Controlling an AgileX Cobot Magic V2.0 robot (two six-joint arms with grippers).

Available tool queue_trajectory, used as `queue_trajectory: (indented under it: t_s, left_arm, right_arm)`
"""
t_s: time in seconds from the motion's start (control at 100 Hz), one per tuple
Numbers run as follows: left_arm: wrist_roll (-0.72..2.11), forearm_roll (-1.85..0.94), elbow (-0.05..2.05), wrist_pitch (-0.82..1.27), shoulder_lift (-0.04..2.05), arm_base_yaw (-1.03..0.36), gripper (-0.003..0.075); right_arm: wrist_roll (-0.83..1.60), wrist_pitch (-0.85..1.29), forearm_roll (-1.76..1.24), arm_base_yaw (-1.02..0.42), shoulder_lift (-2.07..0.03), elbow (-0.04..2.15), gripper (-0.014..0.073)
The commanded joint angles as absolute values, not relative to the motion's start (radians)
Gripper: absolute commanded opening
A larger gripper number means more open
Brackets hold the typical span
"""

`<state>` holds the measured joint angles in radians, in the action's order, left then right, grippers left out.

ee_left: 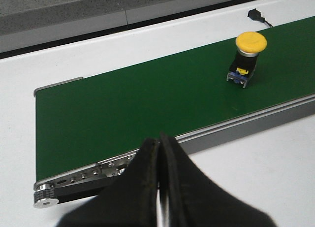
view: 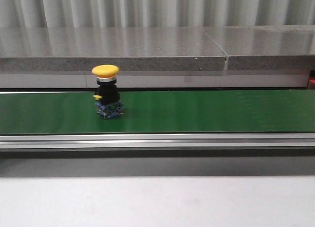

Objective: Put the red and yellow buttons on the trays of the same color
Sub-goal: 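Grasp the red button with the right gripper and lift it, then carry the red button into the red tray and open the right gripper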

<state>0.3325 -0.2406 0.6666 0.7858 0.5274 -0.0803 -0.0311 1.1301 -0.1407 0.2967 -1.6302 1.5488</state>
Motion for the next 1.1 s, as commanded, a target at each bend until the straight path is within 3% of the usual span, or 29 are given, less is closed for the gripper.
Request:
queue_trajectory:
  t_s: [0.0,0.07,0.08,0.45,1.09]
  left_arm:
    - [0.329,-0.266,0.694,0.720,0.530,-0.088,-0.0020]
    - [0.329,-0.266,0.694,0.720,0.530,-0.088,-0.0020]
    - [0.329,-0.266,0.694,0.720,0.530,-0.088,-0.0020]
    - [0.329,-0.266,0.694,0.720,0.530,-0.088,-0.0020]
    - [0.329,-0.266,0.694,0.720,0.530,-0.088,-0.0020]
  right_arm:
    - [-0.057,1.063,-0.145,0.361,-1.579,1.575,0.0194]
    - [-0.080,1.031,-0.145,0.406,-1.579,1.565,0.0194]
    - [-0.084,1.028,-0.145,0.410,-1.579,1.564,0.0159]
    - [-0.155,0.910,-0.145,0.562,-1.611,1.531,0.0159]
    - [-0.159,0.791,-0.149,0.572,-1.792,1.531,0.0159]
